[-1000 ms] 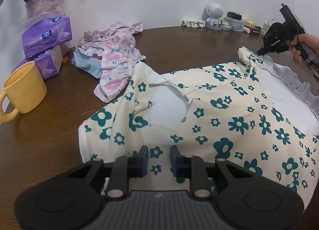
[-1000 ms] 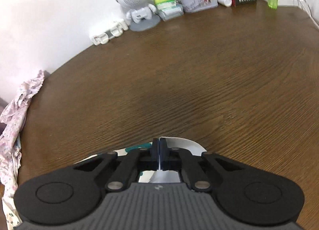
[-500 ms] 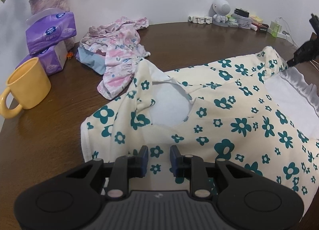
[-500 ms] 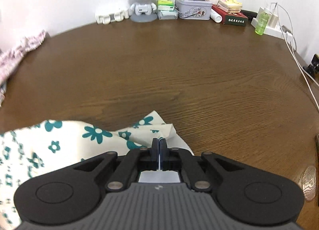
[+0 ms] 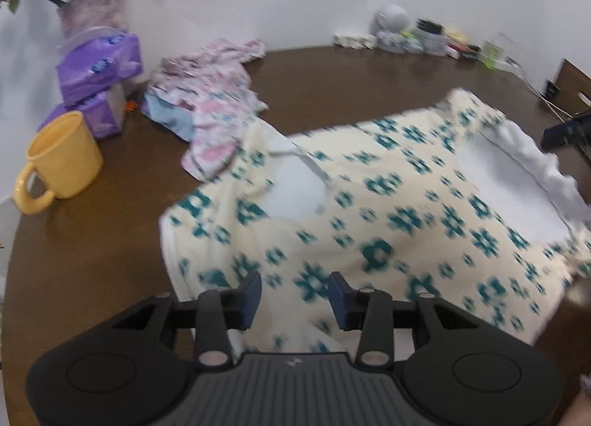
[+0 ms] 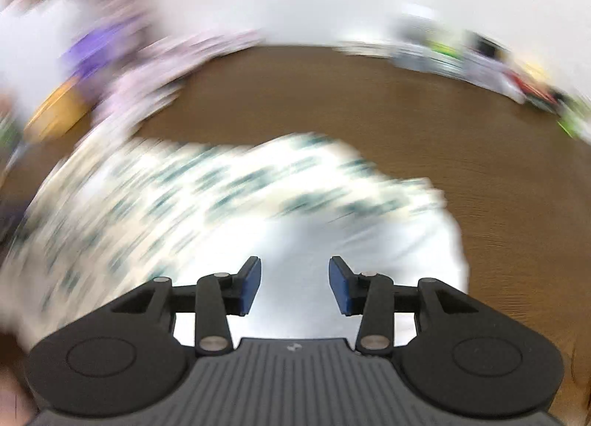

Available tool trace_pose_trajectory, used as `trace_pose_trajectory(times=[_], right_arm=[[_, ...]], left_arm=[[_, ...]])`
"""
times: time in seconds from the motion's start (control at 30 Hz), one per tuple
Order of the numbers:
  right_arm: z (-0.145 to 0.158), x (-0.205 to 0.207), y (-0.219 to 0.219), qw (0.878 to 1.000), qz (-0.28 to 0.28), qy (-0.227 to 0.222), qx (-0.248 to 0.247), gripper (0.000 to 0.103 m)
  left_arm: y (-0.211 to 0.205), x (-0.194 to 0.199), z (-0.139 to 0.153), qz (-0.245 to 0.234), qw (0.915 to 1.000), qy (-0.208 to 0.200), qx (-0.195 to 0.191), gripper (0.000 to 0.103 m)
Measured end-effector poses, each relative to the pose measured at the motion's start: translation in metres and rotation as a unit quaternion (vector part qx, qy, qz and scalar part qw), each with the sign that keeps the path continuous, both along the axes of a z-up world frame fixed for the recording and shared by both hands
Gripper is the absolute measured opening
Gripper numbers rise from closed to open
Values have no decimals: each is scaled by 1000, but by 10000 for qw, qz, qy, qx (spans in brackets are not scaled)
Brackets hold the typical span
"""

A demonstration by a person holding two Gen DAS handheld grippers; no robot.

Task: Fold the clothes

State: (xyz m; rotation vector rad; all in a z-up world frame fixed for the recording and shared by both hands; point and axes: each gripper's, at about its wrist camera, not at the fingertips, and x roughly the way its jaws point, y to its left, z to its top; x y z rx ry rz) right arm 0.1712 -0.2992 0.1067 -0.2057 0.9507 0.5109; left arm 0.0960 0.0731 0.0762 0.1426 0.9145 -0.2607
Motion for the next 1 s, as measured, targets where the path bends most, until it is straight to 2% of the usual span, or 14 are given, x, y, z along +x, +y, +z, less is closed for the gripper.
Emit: trace_pose_trajectory(times=[0.1,0.17,0.3,0.4,0.5,0.57,0.6,0.87,1.0], right_arm=[[-3,-51,27,9967,685,13,-425,41],[-11,-70,23,9950,769,73,-630,41],[-24,-75,-7,9960,532,380,-614,41],[-30,-76,-21,9950,619,553,-558,45],[-37,-77,-27,9934,719,688,-565,44],[-41,-77,-27,9922,815,740,-582,21],[-41,-77,-27,9921,812,758,-575,2],[-22,-57,-41,9984,249,186,-476,1],[-37,-38,-37,9981,31,131,-605,1]], left_arm=[[-5,-16,-2,-127,9999,64,18,37],[-6,-26,-3,-143,9999,73,-22,37],[-7,-35,-9,-101,9997,210,-46,37],[-9,-40,-16,-51,9994,344,-47,37],[-9,-41,-22,22,9990,441,-57,37],[-8,-41,-24,64,9988,484,-69,37],[-8,-41,-25,78,9987,498,-65,38],[-14,-42,-26,50,9986,502,134,38],[-15,-43,-26,52,9987,482,170,38]])
